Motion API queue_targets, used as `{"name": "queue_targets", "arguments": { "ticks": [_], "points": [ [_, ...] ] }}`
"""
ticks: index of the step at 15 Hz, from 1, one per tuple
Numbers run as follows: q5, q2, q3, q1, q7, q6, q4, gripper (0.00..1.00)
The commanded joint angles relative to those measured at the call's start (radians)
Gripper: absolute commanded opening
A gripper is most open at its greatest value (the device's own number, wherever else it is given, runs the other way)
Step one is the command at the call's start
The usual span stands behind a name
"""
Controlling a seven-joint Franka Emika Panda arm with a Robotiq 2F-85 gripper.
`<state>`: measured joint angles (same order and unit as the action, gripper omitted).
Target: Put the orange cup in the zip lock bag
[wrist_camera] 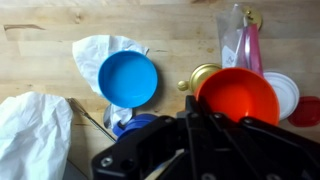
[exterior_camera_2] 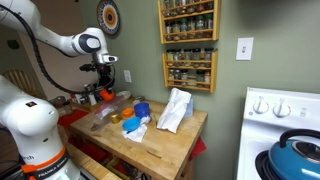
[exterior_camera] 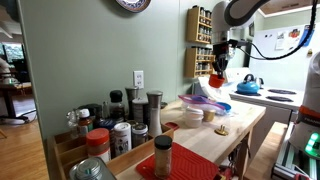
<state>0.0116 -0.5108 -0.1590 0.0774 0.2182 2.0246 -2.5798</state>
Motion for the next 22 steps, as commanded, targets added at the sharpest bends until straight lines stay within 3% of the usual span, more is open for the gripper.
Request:
{"name": "queue_targets", "arguments": {
  "ticks": [1, 5, 10, 15, 22],
  "points": [
    [-0.035, 0.023, -0.074, 0.071, 0.043, -0.046, 0.039, 0.01],
    [-0.095, 0.13, -0.157, 0.128, 0.124, -0.016, 0.086, 0.01],
    [-0.071, 0.291, -0.209, 0.113, 0.302, 0.103, 0.15, 0.01],
    [0.057, 0.39, -0.187, 0.085, 0.491, 0.214, 0.186, 0.01],
    [0.23, 0.382, -0.13, 0.067, 0.63, 0.131, 0.203, 0.01]
  ]
}}
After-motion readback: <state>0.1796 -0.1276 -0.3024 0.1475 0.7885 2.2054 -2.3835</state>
